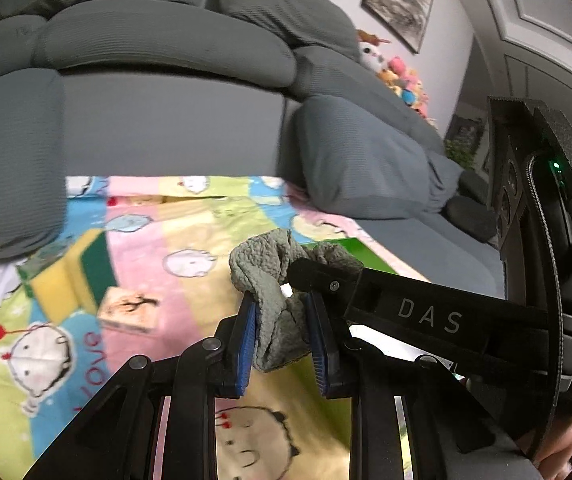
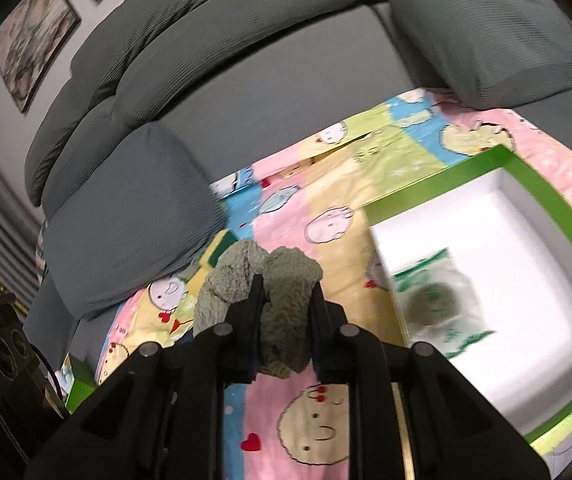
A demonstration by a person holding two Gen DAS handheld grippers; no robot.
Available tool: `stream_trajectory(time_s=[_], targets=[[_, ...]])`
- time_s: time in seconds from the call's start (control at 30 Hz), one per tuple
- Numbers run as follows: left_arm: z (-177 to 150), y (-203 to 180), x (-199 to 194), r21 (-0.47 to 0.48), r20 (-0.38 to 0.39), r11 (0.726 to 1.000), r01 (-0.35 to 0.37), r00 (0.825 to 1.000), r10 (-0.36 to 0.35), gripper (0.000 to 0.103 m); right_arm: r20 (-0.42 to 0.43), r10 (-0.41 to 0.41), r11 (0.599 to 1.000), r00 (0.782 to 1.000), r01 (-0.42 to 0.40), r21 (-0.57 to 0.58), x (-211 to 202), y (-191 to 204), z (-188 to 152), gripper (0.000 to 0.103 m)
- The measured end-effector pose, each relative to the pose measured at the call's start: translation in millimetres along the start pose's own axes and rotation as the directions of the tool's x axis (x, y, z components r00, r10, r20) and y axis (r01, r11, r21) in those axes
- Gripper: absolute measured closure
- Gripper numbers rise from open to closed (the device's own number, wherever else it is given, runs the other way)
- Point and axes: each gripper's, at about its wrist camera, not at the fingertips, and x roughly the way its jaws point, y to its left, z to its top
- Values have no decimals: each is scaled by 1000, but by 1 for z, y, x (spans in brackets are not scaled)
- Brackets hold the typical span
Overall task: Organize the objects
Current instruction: 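Carry the knitted cloth with the left gripper over the white box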
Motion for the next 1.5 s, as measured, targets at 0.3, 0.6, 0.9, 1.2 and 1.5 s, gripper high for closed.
stream_trajectory(time_s=[0.3,0.6,0.9,1.2,1.5], targets=[[-1,-26,20,-8,-18,997,82,996,-82,78,31,-64,997,997,62,51,-17,-33,5,84],[-2,-39,36,-37,-43,992,124,991,-125,78,32,-106,990,994,103,94,-24,-56,7,83],[-9,-48,51,-73,-80,985,156,984,-162,78,12,-153,979,988,150,138,-26,-73,8,83],[-15,-51,68,-112,-125,977,183,972,-197,78,-13,-198,965,980,197,173,-22,-87,7,83],[-24,-53,81,-128,-176,976,175,965,-196,78,-10,-307,928,952,302,220,-22,-102,7,84]])
